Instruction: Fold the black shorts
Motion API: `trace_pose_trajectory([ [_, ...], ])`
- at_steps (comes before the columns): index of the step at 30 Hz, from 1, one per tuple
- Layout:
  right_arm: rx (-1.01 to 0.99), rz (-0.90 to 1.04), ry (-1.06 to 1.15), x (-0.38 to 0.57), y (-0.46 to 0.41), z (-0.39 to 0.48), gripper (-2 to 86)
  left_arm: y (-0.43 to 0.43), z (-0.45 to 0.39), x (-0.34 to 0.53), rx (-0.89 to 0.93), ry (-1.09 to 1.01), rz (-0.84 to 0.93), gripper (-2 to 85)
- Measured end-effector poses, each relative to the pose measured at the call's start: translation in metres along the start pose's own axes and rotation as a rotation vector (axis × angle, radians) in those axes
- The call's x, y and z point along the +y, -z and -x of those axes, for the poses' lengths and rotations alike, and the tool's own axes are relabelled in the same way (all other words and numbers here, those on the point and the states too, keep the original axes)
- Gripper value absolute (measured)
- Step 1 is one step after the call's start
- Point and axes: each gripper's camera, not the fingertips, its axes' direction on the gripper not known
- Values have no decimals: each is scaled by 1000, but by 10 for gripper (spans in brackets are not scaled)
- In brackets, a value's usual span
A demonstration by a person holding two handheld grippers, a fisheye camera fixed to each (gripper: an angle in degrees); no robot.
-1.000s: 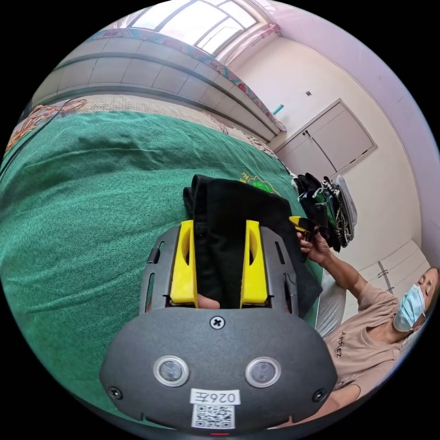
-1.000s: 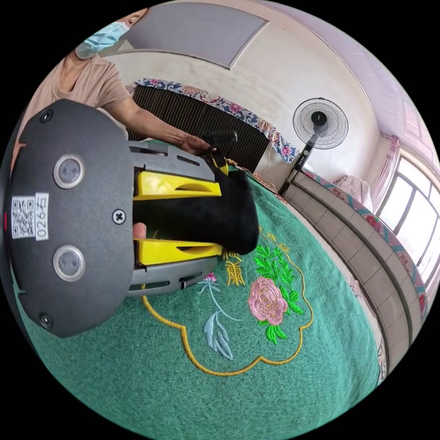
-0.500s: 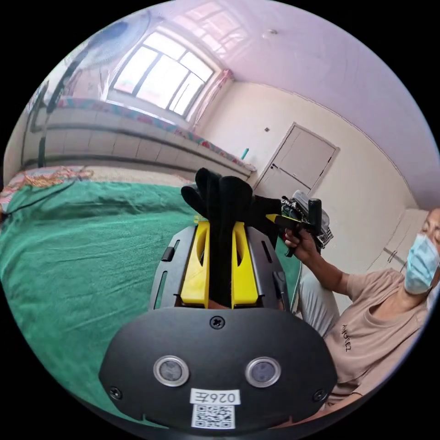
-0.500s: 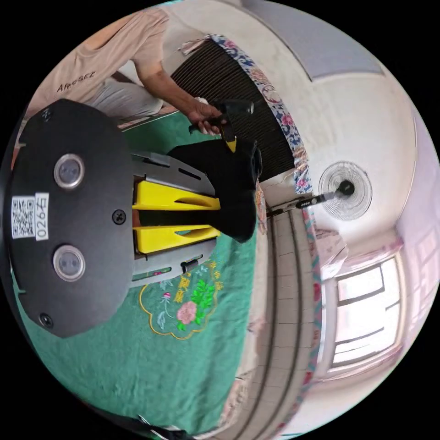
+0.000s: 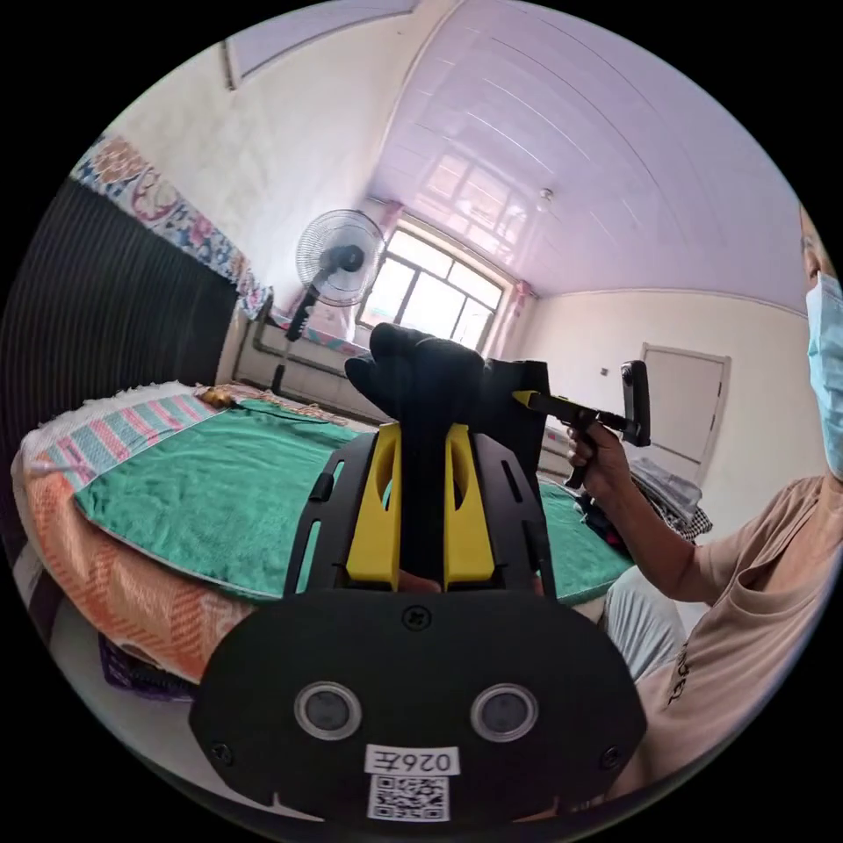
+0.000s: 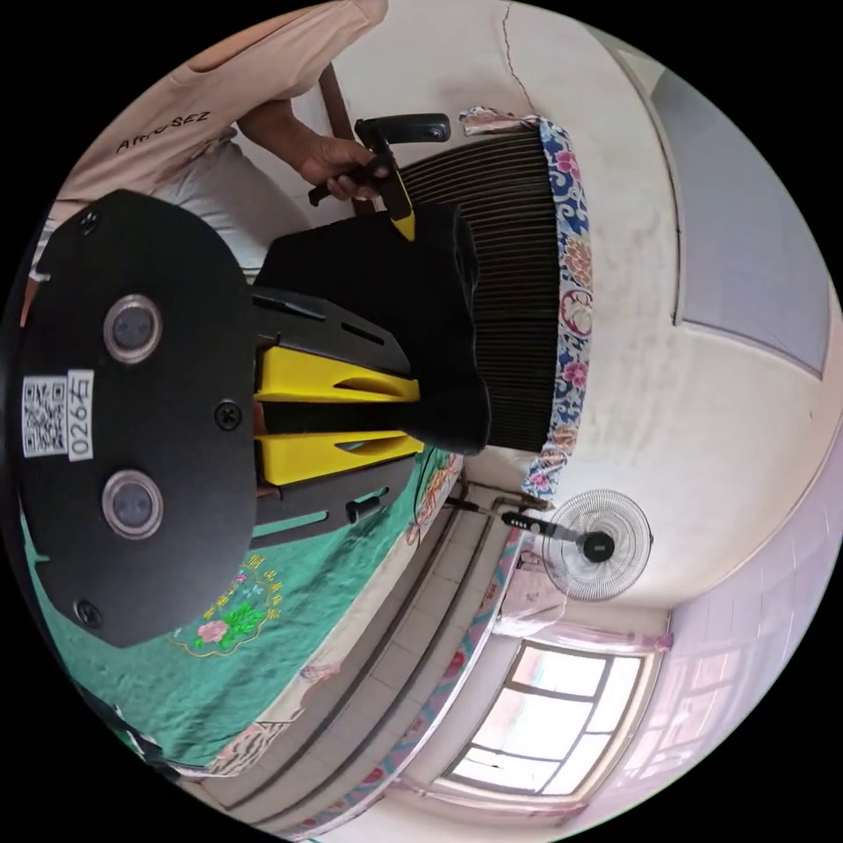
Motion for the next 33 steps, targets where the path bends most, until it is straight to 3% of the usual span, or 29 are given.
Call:
trace_pose_trajectory([
  [7,-46,98,240,-28,-239,188,5,62,89,-3,-147,185,-132,75],
  [12,-166,258,249,-76,-530,313,17,77,159,-9,-366,295,-189,77],
  [15,-59,462,200,-84,-693,377,20,91,202,5,-478,483,-180,79],
  [17,52,464,200,-76,-737,406,3,122,194,20,-492,489,-302,47],
  [21,69,313,269,-22,-744,453,-8,132,146,3,-533,324,-310,-5],
  [24,-10,262,158,16,-741,461,-9,104,100,-31,-587,63,-229,-9],
  [26,-147,294,88,29,-750,462,-9,68,83,-50,-775,-93,-138,-10],
  [27,-255,324,63,37,-763,465,-9,58,86,-53,-837,-103,-99,-10],
  [29,-381,439,97,44,-801,481,-9,13,126,-56,-1020,-46,199,-9],
  [30,-368,442,85,38,-818,484,-9,7,133,-56,-1000,-39,259,-9],
  [33,-356,470,72,-28,-820,469,-9,25,107,-61,-943,-30,194,-9],
])
